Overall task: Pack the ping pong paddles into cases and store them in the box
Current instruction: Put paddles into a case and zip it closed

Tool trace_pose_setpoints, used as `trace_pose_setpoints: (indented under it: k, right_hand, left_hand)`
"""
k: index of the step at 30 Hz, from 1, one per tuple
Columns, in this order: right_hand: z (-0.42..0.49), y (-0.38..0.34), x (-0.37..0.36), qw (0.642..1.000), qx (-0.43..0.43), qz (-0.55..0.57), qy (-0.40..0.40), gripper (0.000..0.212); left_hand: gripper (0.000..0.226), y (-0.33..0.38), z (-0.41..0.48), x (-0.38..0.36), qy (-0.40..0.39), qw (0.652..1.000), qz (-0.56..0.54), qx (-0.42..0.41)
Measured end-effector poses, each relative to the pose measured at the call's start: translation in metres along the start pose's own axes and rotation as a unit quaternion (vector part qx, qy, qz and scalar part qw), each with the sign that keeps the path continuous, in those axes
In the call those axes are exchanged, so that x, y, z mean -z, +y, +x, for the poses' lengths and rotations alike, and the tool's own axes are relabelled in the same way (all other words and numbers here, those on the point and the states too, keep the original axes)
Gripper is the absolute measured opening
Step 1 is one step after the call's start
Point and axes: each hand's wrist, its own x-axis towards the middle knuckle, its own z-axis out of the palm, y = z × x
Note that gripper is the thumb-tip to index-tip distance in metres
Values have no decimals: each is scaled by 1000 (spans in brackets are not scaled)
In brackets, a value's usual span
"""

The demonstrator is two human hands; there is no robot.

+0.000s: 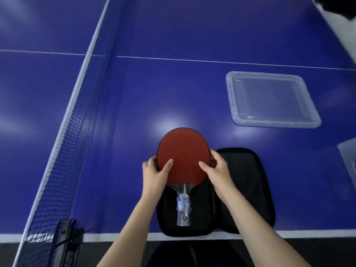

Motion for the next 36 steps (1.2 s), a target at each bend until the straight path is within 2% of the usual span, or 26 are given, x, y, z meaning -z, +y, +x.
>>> trace_pose_setpoints:
  k: [4, 6, 9, 12, 16, 21, 27, 36]
  right_hand:
    - [5, 13, 75, 998, -18, 20, 53, 52]
    - [9, 21, 110, 998, -26, 13, 58, 52]
    - [15, 35, 150, 997, -44, -3, 63, 49]
    - [25, 50, 172, 996, -56, -27, 67, 49]
    - [36, 66, 182, 995, -57, -40, 73, 57]
    - [34, 83, 180, 992, -40, -98, 68, 50]
    - [36, 91, 186, 977, 24, -202, 64, 52]
    - [28, 96, 185, 981, 42, -179, 59, 54]
  left_hand:
    - [55, 9, -25, -65, -74, 997, 12, 0]
    - [48, 12, -38, -96, -97, 995, 7, 8]
    - [40, 14, -55, -137, -101, 995, 15, 16]
    - [47, 14, -63, -168, -78, 995, 58, 8]
    - [54, 11, -71, -189, -28, 996, 85, 11]
    - [47, 4, -75, -197, 24, 993, 120, 6]
    - [47, 1, -74, -206, 53, 983, 175, -17]
    - [49, -8, -80, -210, 61, 973, 216, -55]
